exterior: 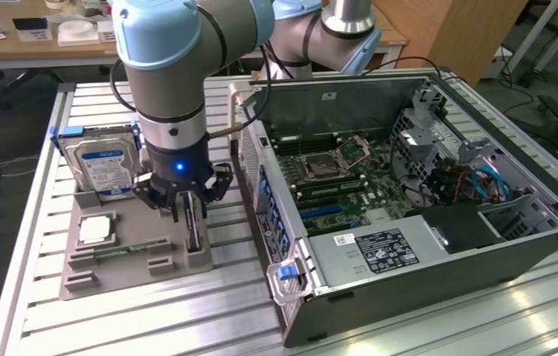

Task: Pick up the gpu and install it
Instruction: 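Pick up the gpu and move the gpu toward the slot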

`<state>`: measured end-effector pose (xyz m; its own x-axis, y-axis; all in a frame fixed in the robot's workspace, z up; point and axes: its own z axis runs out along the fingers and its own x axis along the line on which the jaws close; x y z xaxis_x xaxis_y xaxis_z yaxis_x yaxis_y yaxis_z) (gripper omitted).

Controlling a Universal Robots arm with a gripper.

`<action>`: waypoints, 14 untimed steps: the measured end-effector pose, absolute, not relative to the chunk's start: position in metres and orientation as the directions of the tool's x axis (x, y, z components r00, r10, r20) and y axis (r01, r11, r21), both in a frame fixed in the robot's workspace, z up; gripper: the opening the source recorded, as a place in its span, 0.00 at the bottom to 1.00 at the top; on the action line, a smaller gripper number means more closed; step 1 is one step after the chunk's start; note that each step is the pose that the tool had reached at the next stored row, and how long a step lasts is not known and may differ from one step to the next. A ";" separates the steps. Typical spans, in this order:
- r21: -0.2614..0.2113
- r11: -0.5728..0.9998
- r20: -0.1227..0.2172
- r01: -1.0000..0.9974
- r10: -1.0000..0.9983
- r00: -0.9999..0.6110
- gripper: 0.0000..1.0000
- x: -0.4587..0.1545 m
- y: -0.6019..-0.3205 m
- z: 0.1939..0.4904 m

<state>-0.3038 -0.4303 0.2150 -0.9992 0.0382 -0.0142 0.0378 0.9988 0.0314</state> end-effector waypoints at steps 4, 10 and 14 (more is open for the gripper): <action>0.031 0.999 -0.014 0.038 0.038 -0.999 0.50 -0.304 -0.430 0.213; 0.032 0.999 -0.014 0.038 0.038 -0.999 0.42 -0.304 -0.430 0.212; 0.033 0.999 -0.014 0.037 0.038 -0.999 0.42 -0.303 -0.430 0.211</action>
<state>-0.3033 -0.4303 0.2110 -0.9992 0.0379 -0.0138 0.0375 0.9987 0.0332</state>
